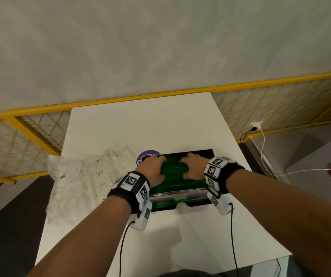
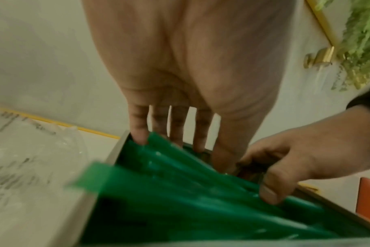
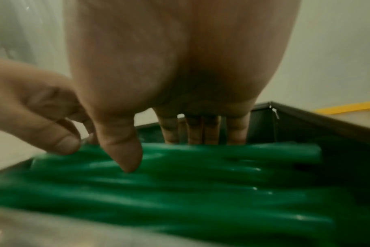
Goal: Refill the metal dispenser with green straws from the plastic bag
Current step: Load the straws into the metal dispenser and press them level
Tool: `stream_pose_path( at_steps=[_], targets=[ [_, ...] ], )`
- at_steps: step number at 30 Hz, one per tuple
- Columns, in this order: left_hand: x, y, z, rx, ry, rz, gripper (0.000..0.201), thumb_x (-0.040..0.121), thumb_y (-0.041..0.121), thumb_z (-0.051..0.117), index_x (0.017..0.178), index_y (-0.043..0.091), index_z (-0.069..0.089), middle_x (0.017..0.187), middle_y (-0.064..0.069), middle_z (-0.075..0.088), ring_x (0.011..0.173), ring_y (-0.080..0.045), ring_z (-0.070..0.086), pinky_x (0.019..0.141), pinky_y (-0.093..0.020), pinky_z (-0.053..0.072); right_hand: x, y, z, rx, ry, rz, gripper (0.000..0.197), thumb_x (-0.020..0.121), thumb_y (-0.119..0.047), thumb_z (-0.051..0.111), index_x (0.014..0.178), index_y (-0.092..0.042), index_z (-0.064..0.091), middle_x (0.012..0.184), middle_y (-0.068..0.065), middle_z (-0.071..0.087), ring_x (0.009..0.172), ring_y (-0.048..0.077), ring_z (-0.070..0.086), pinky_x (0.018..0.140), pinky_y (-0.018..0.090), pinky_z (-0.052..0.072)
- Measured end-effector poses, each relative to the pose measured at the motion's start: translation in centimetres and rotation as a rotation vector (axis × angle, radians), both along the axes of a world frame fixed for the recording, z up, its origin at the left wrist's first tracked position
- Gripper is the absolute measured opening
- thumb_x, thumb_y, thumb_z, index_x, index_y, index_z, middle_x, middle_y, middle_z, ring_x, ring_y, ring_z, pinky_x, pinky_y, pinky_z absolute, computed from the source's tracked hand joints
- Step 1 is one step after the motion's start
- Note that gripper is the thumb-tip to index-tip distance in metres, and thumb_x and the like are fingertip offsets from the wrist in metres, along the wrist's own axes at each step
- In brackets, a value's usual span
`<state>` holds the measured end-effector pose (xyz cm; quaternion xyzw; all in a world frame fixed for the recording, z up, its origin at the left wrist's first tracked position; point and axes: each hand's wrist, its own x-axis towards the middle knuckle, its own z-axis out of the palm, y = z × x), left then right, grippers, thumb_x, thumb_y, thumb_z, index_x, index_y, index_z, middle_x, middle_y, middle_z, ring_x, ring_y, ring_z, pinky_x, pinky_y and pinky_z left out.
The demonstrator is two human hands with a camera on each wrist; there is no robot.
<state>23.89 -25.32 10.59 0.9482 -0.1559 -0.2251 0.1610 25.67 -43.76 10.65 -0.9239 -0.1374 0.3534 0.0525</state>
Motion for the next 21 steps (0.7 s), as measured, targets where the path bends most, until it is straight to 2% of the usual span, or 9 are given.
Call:
stream_pose_path(
  at_steps=[2,4,7,10,11,14,17,21],
  targets=[
    [-0.2,0.2,0.5,0.08,-0.066,-0.034,0.058,0.083,0.039,0.06,0.136,0.024,0.04,0.136,-0.006,0.042,0.127,-0.03,0.036,0.105,-0.046,0.033,0.6,-0.4,0.3,0.072,0.035,-0.044,0.076,0.085,-0.038,0.063,0.147,-0.018,0.025,0.145,0.01,0.034,0.128,0.029,0.041,0.104,0.04,0.04],
    [-0.4,0.4,0.8,0.207,-0.053,-0.115,0.068,0.079,0.046,0.063,0.138,0.025,0.036,0.138,-0.007,0.039,0.128,-0.031,0.033,0.106,-0.047,0.029,0.5,-0.7,0.0,0.064,0.058,-0.03,0.088,0.079,-0.035,0.071,0.149,-0.016,0.02,0.145,0.011,0.037,0.127,0.028,0.043,0.104,0.039,0.041],
    [-0.3,0.1,0.3,0.398,-0.011,-0.228,0.079,0.076,0.039,0.069,0.141,0.019,0.029,0.135,-0.011,0.04,0.125,-0.032,0.038,0.106,-0.046,0.029,0.1,-0.6,-0.8,-0.034,0.047,0.003,0.097,0.077,-0.035,0.074,0.15,-0.013,0.015,0.144,0.013,0.041,0.125,0.029,0.047,0.103,0.038,0.043],
    [0.2,-0.7,0.0,0.506,-0.024,-0.263,0.078,0.076,0.032,0.071,0.139,0.014,0.028,0.132,-0.013,0.043,0.125,-0.032,0.039,0.108,-0.046,0.03,0.8,0.1,-0.5,-0.12,0.042,0.083,0.083,0.076,-0.035,0.075,0.143,-0.012,0.033,0.132,0.013,0.052,0.115,0.029,0.055,0.093,0.037,0.049],
    [0.3,-0.9,0.0,0.528,-0.029,-0.262,0.075,0.076,0.031,0.071,0.137,0.013,0.031,0.132,-0.014,0.044,0.125,-0.032,0.039,0.107,-0.046,0.031,1.0,0.3,-0.3,-0.154,0.054,0.111,0.078,0.076,-0.036,0.074,0.141,-0.014,0.037,0.13,0.012,0.053,0.114,0.03,0.055,0.091,0.037,0.05],
    [0.8,-1.3,0.0,0.561,-0.027,-0.254,0.065,0.077,0.03,0.07,0.131,0.011,0.039,0.131,-0.014,0.046,0.125,-0.032,0.039,0.106,-0.045,0.033,1.2,0.5,-0.3,-0.217,0.074,0.137,0.079,0.074,-0.037,0.073,0.142,-0.017,0.037,0.131,0.015,0.046,0.117,0.034,0.05,0.09,0.04,0.049],
    [0.9,-1.3,-0.2,0.536,-0.025,-0.232,0.067,0.075,0.029,0.071,0.132,0.013,0.039,0.129,-0.014,0.047,0.123,-0.032,0.041,0.105,-0.046,0.034,1.3,0.6,-0.6,-0.134,0.115,0.076,0.075,0.071,-0.028,0.077,0.135,-0.01,0.042,0.122,0.013,0.055,0.106,0.031,0.059,0.086,0.041,0.054],
    [0.9,-1.3,-0.5,0.474,0.013,-0.22,0.067,0.074,0.023,0.07,0.129,0.011,0.033,0.107,-0.006,0.061,0.102,-0.028,0.058,0.104,-0.046,0.031,1.5,0.8,-0.7,-0.148,0.084,0.108,0.067,0.068,-0.029,0.079,0.124,-0.012,0.049,0.112,0.011,0.061,0.097,0.028,0.062,0.083,0.04,0.055]
  ],
)
